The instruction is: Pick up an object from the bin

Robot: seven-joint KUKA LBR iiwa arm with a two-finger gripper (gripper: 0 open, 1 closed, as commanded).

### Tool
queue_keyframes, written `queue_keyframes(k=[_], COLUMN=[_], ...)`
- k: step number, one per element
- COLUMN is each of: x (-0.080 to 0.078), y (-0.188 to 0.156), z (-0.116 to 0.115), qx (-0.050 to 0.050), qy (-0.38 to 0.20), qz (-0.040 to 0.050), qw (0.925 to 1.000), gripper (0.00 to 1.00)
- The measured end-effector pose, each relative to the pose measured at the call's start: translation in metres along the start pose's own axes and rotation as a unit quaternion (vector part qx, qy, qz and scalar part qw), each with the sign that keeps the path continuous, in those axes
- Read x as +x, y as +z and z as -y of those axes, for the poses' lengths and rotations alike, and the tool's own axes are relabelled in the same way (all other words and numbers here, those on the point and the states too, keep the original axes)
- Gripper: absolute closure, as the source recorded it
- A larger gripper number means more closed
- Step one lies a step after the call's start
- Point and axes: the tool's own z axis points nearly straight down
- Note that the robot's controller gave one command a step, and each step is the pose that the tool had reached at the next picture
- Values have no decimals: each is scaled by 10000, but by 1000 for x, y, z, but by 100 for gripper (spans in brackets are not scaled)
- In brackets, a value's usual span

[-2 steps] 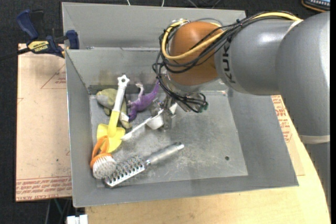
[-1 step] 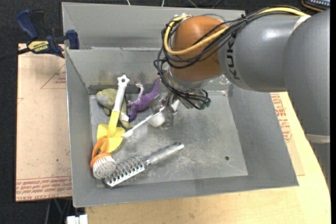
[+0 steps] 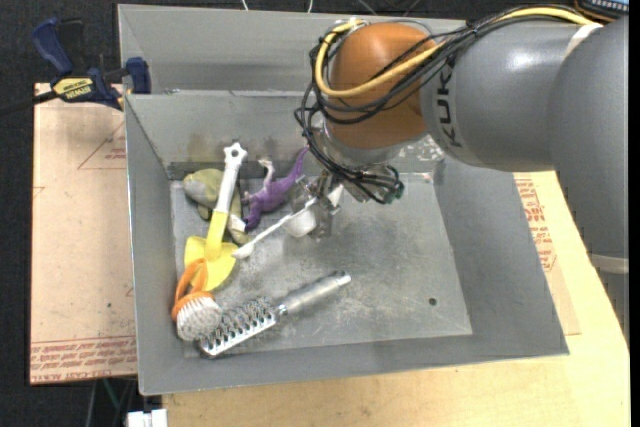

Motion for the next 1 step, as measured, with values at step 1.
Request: queue_keyframes(k=[1], x=[1], y=[-39], z=[-1], qx=[-22], qy=[5], qz=[-31], qw=[10000], gripper=[100])
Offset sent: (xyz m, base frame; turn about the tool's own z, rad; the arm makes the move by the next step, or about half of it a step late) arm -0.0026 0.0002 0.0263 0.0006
